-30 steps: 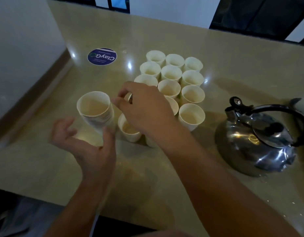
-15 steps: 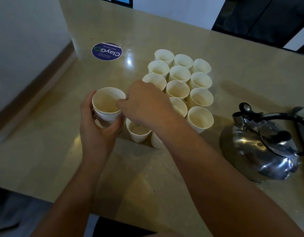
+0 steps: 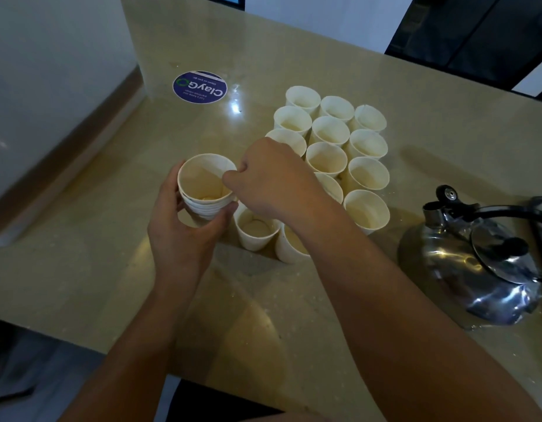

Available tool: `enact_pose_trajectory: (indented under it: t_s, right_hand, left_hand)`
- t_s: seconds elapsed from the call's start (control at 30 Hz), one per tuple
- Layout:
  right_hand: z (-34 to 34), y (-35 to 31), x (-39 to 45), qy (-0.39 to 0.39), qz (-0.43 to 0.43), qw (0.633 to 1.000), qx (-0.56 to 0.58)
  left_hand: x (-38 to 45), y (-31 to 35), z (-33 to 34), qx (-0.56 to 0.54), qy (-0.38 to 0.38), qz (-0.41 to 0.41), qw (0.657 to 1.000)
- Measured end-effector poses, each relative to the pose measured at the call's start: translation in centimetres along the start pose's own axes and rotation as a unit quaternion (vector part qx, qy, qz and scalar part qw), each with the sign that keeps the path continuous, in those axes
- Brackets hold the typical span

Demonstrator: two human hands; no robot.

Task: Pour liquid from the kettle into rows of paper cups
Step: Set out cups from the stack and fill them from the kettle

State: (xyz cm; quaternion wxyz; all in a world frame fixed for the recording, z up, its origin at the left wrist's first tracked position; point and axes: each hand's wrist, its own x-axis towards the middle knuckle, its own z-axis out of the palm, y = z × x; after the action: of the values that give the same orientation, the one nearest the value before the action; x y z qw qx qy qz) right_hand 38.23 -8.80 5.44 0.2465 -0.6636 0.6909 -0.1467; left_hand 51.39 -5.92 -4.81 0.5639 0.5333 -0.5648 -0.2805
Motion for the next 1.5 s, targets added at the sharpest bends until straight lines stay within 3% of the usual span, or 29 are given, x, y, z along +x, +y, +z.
enact_pose_trajectory:
  t_s: [0.37,0.73,1.13,1.27,1.37,1.5]
  right_hand:
    - [0.1,-0.4,-0.2,0.013,-0.021,0.998,0.056]
    - [-0.5,0.3,0.2,0.031,0.005,0.99,0.135]
    - [-7.9,1.4,-3.2,0.209,-0.035,0.953,0.215]
    - [-10.8,4.7,-5.8,0.23,0.002,0.949,0.217]
    - [-12.7,7.1,-8.4,0.203,0.003,0.958,0.201]
    - [-14.2,9.8,-11.1,0.081,0.012,0.992,0.095]
  left_hand:
    - [0.0,-1.8,0.7,-0.051,-0.016,0.014,0.998]
    - [1.1,-2.5,0.6,-0.012,-0.043,0.002,0.999]
    - [1.1,-0.8,0.0,-0.032,-0.08,-0.029,0.996]
    - [1.3,1.5,-1.3,0.037,-0.018,0.056,0.998]
    - [0.9,4.8,-1.6,0.012,0.035,0.151,0.988]
    - [-0.7,9.4,-0.1,-0.064,-0.062,0.204,0.975]
